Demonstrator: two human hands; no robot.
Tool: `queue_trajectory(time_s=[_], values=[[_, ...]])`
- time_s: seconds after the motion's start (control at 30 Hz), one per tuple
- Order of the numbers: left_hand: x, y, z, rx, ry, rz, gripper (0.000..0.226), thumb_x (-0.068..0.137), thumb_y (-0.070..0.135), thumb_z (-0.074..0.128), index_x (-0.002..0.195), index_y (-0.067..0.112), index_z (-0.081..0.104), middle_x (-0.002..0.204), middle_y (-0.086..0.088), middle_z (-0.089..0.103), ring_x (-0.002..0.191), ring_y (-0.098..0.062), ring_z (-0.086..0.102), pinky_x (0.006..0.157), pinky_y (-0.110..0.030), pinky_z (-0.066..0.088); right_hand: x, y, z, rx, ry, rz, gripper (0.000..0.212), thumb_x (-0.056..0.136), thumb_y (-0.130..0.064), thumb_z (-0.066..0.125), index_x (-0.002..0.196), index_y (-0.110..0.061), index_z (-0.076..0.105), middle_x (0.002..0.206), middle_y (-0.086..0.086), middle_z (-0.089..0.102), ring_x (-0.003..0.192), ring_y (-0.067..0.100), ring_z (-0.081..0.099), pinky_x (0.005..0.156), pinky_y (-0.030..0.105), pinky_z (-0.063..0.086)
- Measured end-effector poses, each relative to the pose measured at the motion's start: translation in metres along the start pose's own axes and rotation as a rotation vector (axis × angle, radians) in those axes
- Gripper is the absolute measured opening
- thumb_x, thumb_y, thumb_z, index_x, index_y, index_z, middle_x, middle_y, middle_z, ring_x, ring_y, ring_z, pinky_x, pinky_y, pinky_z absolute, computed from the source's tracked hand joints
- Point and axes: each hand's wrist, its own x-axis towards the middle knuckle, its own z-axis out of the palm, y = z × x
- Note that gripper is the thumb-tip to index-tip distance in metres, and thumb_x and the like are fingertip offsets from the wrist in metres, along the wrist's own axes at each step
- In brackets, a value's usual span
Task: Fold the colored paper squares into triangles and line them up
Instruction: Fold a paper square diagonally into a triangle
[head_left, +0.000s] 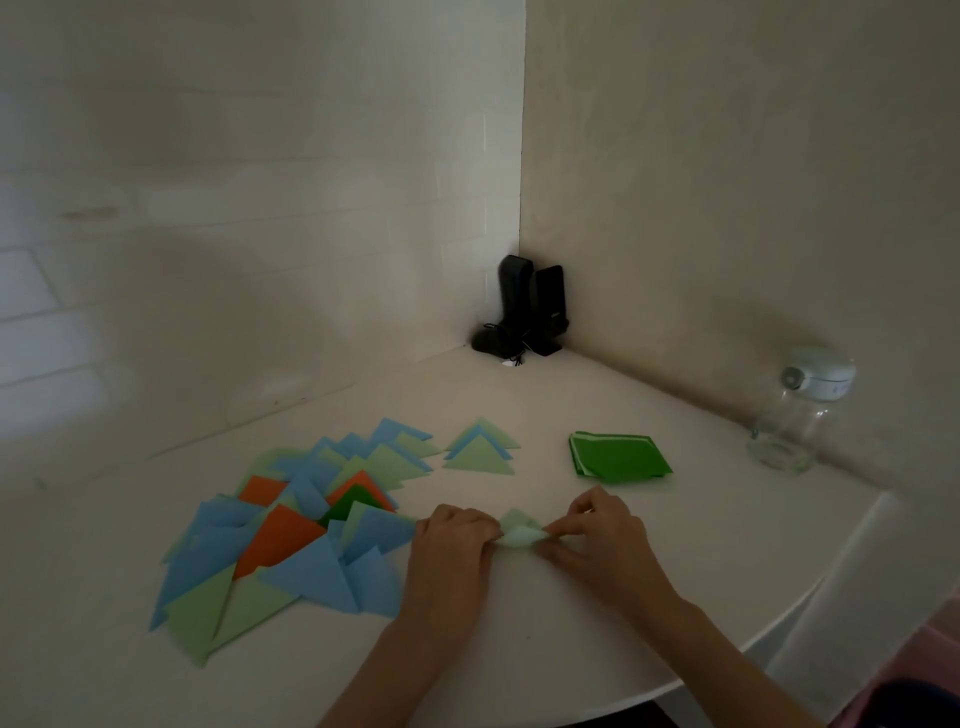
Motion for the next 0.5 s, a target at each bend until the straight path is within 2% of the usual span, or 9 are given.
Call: queue_trajectory(time_s=[0.07,0.17,0.33,0.43,0.5], values=[[0.001,-0.002,0.0,0.046,0.023,-0.021,0.011,0.075,0.017,0.061,0.076,0.026,0.068,0.082,0.013,0.066,0.078,-0.016,0.054,0.07,-0.027,0.031,0.0,0.002,0.003,0.071,0.029,0.018,0.021,0.076,-0.05,0.07,0.09,-0.034,0.073,0.092,-0.01,0.046,0.092,0.01,0.049,0.083,0.031,0.04],[0.003,-0.003,0.002,0.076,0.042,-0.035,0.01,0.069,0.015,0.073,0.073,0.022,0.066,0.077,0.007,0.064,0.075,-0.02,0.053,0.063,-0.034,0.042,-0.001,0.005,0.005,0.171,0.07,0.056,0.018,0.072,-0.047,0.074,0.081,-0.031,0.073,0.088,-0.008,0.05,0.086,0.011,0.053,0.083,0.037,0.045],[0.008,0.003,0.01,0.127,0.045,-0.143,0.021,0.065,0.029,0.083,0.07,0.018,0.065,0.073,0.0,0.058,0.073,-0.024,0.052,0.059,-0.039,0.045,0.001,0.001,0.006,0.114,0.058,0.133,0.034,0.072,-0.061,0.066,0.085,-0.029,0.07,0.094,-0.007,0.056,0.091,0.011,0.056,0.09,0.036,0.042],[0.009,0.007,0.015,0.221,0.039,-0.173,0.029,0.067,0.045,0.077,0.069,0.019,0.065,0.073,0.0,0.056,0.071,-0.023,0.052,0.058,-0.036,0.042,0.005,-0.005,0.012,0.023,0.092,0.2,0.037,0.075,-0.066,0.058,0.081,-0.031,0.067,0.095,-0.009,0.055,0.095,0.011,0.054,0.088,0.032,0.038],[0.01,0.008,0.017,0.277,0.054,-0.19,0.04,0.073,0.059,0.057,0.067,0.02,0.065,0.072,0.0,0.056,0.07,-0.023,0.052,0.057,-0.035,0.042,0.005,-0.006,0.015,-0.024,0.107,0.211,0.039,0.075,-0.069,0.055,0.079,-0.032,0.066,0.095,-0.009,0.054,0.095,0.011,0.053,0.085,0.031,0.034]])
